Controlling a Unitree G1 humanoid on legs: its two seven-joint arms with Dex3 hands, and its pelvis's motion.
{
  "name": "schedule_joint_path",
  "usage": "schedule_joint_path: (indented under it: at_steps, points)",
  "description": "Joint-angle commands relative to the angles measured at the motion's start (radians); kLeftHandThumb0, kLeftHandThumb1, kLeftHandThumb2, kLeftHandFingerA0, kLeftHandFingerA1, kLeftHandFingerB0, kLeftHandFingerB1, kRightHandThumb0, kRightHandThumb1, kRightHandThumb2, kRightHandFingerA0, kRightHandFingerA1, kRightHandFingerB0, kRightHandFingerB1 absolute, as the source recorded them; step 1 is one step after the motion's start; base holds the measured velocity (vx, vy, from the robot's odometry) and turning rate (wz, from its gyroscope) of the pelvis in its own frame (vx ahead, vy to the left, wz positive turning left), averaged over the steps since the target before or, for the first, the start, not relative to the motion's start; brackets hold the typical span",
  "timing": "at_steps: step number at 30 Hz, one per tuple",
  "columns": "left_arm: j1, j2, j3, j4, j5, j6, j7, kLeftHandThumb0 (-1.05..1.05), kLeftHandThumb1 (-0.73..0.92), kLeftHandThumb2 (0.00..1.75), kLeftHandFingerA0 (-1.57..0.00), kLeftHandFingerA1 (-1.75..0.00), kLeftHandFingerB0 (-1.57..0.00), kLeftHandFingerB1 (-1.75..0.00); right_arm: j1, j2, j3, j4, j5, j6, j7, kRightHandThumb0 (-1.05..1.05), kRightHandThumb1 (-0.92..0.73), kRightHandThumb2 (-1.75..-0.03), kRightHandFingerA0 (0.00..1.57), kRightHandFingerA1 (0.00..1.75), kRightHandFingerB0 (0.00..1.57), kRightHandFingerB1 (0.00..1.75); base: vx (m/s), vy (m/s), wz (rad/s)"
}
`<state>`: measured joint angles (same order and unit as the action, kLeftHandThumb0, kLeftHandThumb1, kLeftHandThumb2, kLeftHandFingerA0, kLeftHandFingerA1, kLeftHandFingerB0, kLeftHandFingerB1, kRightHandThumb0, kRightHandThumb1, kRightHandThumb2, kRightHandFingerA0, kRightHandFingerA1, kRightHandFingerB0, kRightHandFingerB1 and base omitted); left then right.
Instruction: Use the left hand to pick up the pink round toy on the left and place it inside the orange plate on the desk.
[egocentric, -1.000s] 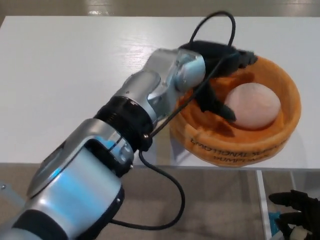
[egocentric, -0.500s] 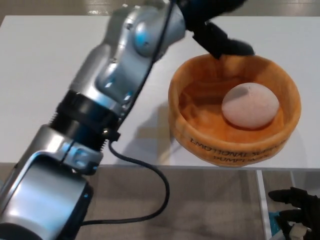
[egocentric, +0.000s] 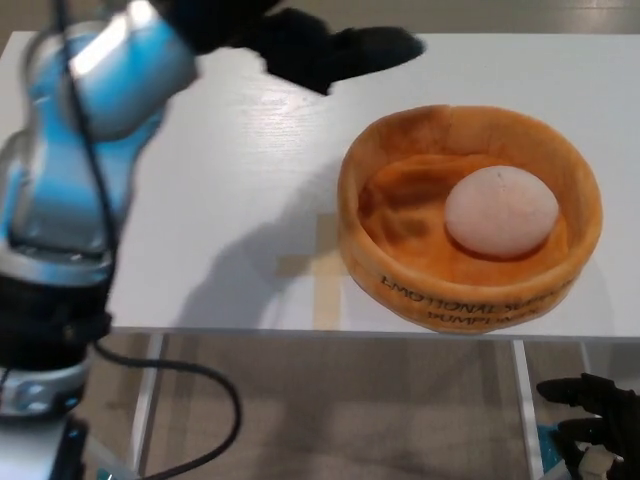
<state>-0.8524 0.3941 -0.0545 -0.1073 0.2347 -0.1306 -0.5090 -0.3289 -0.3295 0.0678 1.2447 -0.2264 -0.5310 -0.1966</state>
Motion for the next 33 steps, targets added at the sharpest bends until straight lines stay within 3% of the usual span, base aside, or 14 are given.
schedule_joint_path:
  at_steps: [1,2,3,5,13,15,16,19,23,26,31,32,33]
  points:
    - [0.29,0.33,0.4,-0.44,-1.138,0.455,-0.513,-0.33,0.71,0.61,-0.34,-0.41,-0.73,-0.42,0.008,-0.011,0.0,0.008,-0.008,0.016,0.009,-0.13,-0.63,-0.58,0.59,0.52,0.68,0.5,0.0,0.0,0.0]
    - [0.297,0.336,0.403,-0.439,-1.145,0.464,-0.517,-0.33,0.71,0.61,-0.34,-0.41,-0.73,-0.42,0.007,-0.011,0.0,0.008,-0.008,0.016,0.009,-0.13,-0.63,-0.58,0.59,0.52,0.68,0.5,0.0,0.0,0.0]
    - [0.359,0.352,0.409,-0.385,-1.157,0.497,-0.641,-0.33,0.64,0.59,-0.34,-0.4,-0.76,-0.47,0.01,-0.011,-0.002,0.007,-0.006,0.011,0.006,-0.11,-0.63,-0.58,0.6,0.54,0.68,0.5,0.0,0.0,0.0]
    - [0.395,0.356,0.408,-0.358,-1.155,0.485,-0.705,-0.37,0.65,0.59,-0.37,-0.41,-0.74,-0.46,0.013,-0.012,-0.001,0.005,-0.008,0.01,0.004,-0.12,-0.63,-0.58,0.6,0.53,0.68,0.5,0.0,0.0,0.0]
    - [0.564,0.362,0.422,-0.262,-1.212,0.577,-0.876,-0.42,0.62,0.58,-0.42,-0.45,-0.83,-0.49,0.008,-0.014,-0.001,0.006,-0.007,0.014,0.009,-0.13,-0.63,-0.58,0.57,0.51,0.68,0.49,0.0,0.0,0.0]
    - [0.583,0.365,0.425,-0.205,-1.224,0.615,-0.941,-0.4,0.65,0.59,-0.39,-0.46,-0.79,-0.51,0.003,-0.013,-0.002,0.007,-0.006,0.015,0.008,-0.12,-0.63,-0.58,0.59,0.52,0.67,0.49,0.0,0.0,0.0]
    - [0.602,0.361,0.425,-0.177,-1.221,0.62,-0.968,-0.37,0.62,0.58,-0.44,-0.46,-0.86,-0.53,0.002,-0.013,-0.004,0.008,-0.004,0.015,0.007,-0.12,-0.63,-0.58,0.6,0.53,0.68,0.5,0.0,0.0,0.0]
    - [0.649,0.353,0.419,-0.135,-1.196,0.622,-0.992,-0.32,0.63,0.58,-0.45,-0.46,-0.85,-0.54,-0.002,-0.016,-0.007,0.008,-0.002,0.017,0.008,-0.13,-0.63,-0.58,0.58,0.52,0.68,0.49,0.0,0.0,0.0]
    - [0.697,0.34,0.374,-0.044,-1.112,0.579,-1.05,-0.29,0.64,0.59,-0.39,-0.49,-0.77,-0.54,-0.008,-0.017,-0.003,0.008,-0.007,0.027,0.005,-0.12,-0.63,-0.58,0.58,0.52,0.68,0.49,0.0,0.0,0.0]
    - [0.728,0.31,0.3,0.077,-0.962,0.43,-1.08,-0.29,0.68,0.59,-0.42,-0.49,-0.7,-0.48,-0.011,-0.016,0.0,0.011,-0.01,0.028,0.0,-0.12,-0.63,-0.58,0.61,0.54,0.68,0.5,0.0,0.0,0.0]
    - [0.751,0.324,0.185,0.233,-0.734,0.346,-0.98,-0.24,0.69,0.6,-0.46,-0.48,-0.63,-0.41,-0.006,-0.014,0.004,0.016,-0.015,0.028,-0.003,-0.15,-0.63,-0.58,0.6,0.54,0.69,0.5,0.0,0.0,0.0]
    - [0.747,0.319,0.161,0.284,-0.689,0.337,-0.957,-0.18,0.7,0.61,-0.41,-0.45,-0.52,-0.38,-0.004,-0.012,0.003,0.016,-0.013,0.03,-0.001,-0.16,-0.64,-0.58,0.58,0.51,0.68,0.49,0.0,0.0,0.0]
    - [0.739,0.312,0.138,0.339,-0.65,0.331,-0.941,-0.18,0.7,0.61,-0.41,-0.45,-0.52,-0.38,-0.002,-0.01,0.003,0.015,-0.012,0.032,0.002,-0.16,-0.64,-0.58,0.58,0.51,0.68,0.49,0.0,0.0,0.0]
